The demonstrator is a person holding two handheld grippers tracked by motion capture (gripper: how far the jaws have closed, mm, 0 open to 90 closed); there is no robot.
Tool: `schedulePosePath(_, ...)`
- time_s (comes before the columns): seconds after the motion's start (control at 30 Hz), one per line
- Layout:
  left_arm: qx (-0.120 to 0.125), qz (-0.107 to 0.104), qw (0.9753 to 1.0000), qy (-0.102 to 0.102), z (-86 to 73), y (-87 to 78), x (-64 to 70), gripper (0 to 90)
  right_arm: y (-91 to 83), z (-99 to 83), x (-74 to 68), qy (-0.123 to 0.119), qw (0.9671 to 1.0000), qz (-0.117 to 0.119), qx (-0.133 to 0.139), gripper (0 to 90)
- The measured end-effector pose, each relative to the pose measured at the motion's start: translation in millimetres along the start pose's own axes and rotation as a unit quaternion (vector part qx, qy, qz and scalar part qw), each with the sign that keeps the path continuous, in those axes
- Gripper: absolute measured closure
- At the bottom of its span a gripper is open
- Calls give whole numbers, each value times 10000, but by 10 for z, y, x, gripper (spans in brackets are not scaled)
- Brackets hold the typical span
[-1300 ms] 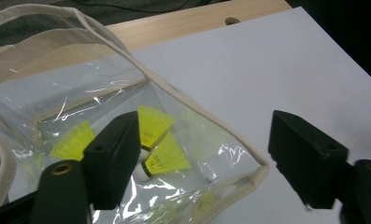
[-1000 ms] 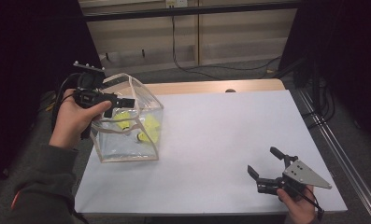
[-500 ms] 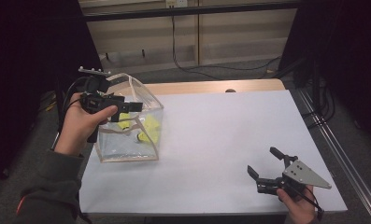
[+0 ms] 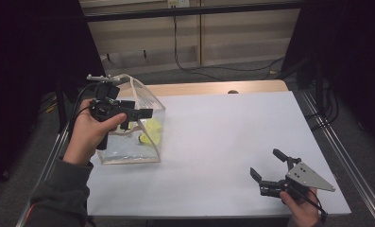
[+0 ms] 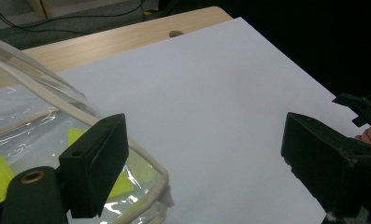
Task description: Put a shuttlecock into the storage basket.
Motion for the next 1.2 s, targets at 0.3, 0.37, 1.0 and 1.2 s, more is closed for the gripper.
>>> schedulePosePath(0.3, 175, -130, 9998, -15, -33, 37, 76, 140, 5, 0, 3, 3, 10000, 5, 8, 27)
schedulePosePath(0.37, 184, -168, 9997, -6, -49, 50, 102, 141, 5, -2, 6, -8, 10000, -1, -5, 27)
schedulePosePath(1.0, 469, -538, 9973, 178, -188, 91, 360, 132, 26, -17, -10, -3, 10000, 26, -39, 27)
schedulePosePath(1.2, 519, -550, 9967, 281, -276, 158, 413, 129, 27, -17, -17, -11, 10000, 36, -40, 27)
Point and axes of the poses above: each handheld gripper's, and its own axes: y roughly forward along the jaws, z roughly out of its top, x roughly to its right, the point moved 10 cm from there along y, roughly forward along the jaws, and after that the axes turned 2 degrees about y, right-handed, at the moved point
